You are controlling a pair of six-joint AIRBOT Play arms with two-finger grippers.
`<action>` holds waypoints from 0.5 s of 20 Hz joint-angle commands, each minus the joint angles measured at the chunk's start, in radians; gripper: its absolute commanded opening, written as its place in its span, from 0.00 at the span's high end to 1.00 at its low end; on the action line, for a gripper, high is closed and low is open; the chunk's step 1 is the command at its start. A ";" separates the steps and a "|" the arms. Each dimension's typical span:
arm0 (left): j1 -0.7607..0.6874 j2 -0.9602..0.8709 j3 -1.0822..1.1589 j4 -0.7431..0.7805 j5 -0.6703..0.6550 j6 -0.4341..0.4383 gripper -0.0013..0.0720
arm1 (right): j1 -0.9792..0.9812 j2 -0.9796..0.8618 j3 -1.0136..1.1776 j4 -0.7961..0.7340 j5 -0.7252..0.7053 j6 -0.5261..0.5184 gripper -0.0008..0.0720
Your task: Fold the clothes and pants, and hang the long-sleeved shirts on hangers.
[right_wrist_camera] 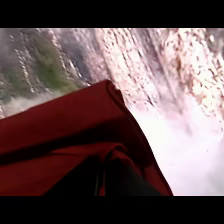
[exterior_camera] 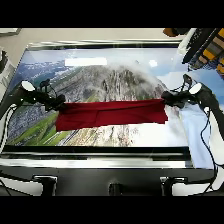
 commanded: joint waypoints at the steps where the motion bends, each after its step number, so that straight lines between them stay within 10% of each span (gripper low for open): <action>1: -0.018 -0.020 0.007 0.000 0.014 0.002 0.90 | 0.001 -0.058 0.013 0.009 0.072 0.014 0.81; 3: -0.012 -0.011 0.019 0.000 0.003 -0.001 0.45 | -0.014 -0.052 0.037 0.014 0.140 0.043 0.38; 4: -0.005 0.000 0.028 0.008 0.001 -0.001 0.36 | -0.037 -0.043 0.066 0.015 0.180 0.026 0.32; 10: 0.010 0.093 0.053 0.061 -0.019 -0.001 0.15 | -0.220 -0.103 0.124 0.233 0.332 -0.132 0.26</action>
